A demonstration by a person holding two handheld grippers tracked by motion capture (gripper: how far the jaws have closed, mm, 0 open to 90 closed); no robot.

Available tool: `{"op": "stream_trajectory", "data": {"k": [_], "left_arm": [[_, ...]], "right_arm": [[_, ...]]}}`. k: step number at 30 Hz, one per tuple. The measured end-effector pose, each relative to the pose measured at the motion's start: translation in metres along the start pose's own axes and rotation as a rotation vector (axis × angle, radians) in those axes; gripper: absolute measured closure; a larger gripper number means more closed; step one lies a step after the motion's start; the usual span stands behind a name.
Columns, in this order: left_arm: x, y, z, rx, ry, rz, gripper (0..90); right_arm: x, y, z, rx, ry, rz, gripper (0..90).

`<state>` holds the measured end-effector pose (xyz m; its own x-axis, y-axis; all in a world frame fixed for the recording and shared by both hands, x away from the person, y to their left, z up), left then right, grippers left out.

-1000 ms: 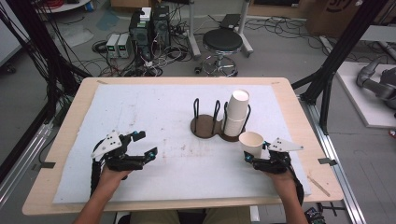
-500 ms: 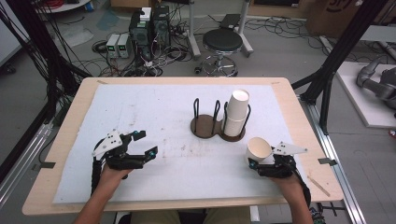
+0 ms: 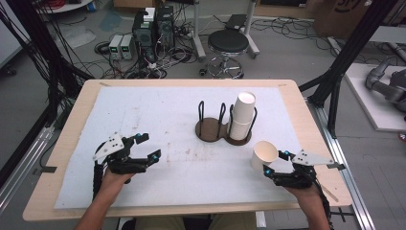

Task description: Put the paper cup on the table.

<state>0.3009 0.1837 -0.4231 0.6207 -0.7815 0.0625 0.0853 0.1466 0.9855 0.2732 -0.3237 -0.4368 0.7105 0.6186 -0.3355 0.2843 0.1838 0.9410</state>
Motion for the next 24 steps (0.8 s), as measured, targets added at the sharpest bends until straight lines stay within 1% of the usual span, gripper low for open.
{"op": "stream_trajectory", "data": {"k": [3,5,8,10,11,13,14,15,17,20,21,24], "left_arm": [[0.000,0.000,-0.001,-0.004,0.002,0.003,17.7],[-0.001,0.000,0.000,-0.004,0.003,0.005,17.6],[-0.001,0.001,0.000,-0.002,0.001,0.013,17.6],[-0.002,0.002,0.001,-0.003,-0.002,0.018,17.5],[-0.003,0.002,0.001,-0.006,-0.002,0.025,17.1],[-0.004,0.003,0.001,-0.008,-0.001,0.028,16.5],[-0.004,0.003,0.001,-0.009,0.000,0.030,16.3],[-0.004,0.004,0.001,-0.009,-0.001,0.032,16.3],[-0.005,0.004,0.002,-0.008,-0.002,0.035,16.3],[-0.007,0.005,0.003,-0.006,-0.002,0.034,16.3],[-0.008,0.005,0.003,-0.006,-0.001,0.036,16.3],[-0.009,0.006,0.005,0.000,-0.005,0.035,16.3]], "right_arm": [[-0.008,0.005,0.000,0.000,0.005,0.030,20.5],[-0.011,0.010,-0.001,0.013,0.009,0.069,20.5],[-0.015,0.017,-0.005,0.023,0.026,0.112,20.5],[-0.016,0.022,-0.009,0.015,0.039,0.131,20.4],[-0.016,0.025,-0.012,0.003,0.042,0.141,20.4],[-0.015,0.029,-0.017,-0.002,0.057,0.150,20.4],[-0.014,0.031,-0.019,-0.011,0.057,0.157,20.4],[-0.013,0.032,-0.021,-0.007,0.063,0.157,20.4],[-0.011,0.035,-0.025,-0.019,0.068,0.165,20.4],[-0.009,0.039,-0.028,-0.015,0.075,0.170,20.4],[-0.009,0.040,-0.029,-0.007,0.072,0.170,20.4],[-0.010,0.040,-0.031,-0.012,0.071,0.175,20.4]]}}
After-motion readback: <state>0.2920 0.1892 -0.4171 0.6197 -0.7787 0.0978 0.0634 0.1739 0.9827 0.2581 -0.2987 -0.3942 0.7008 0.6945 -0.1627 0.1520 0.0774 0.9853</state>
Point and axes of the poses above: each handheld gripper's, and its own axes: x roughly forward along the jaws, y roughly out of its top, z roughly to its right, the point moved 2 cm from there along x, roughly forward along the jaws, and after that the axes turned 10 degrees about z, right-handed, at the moved point
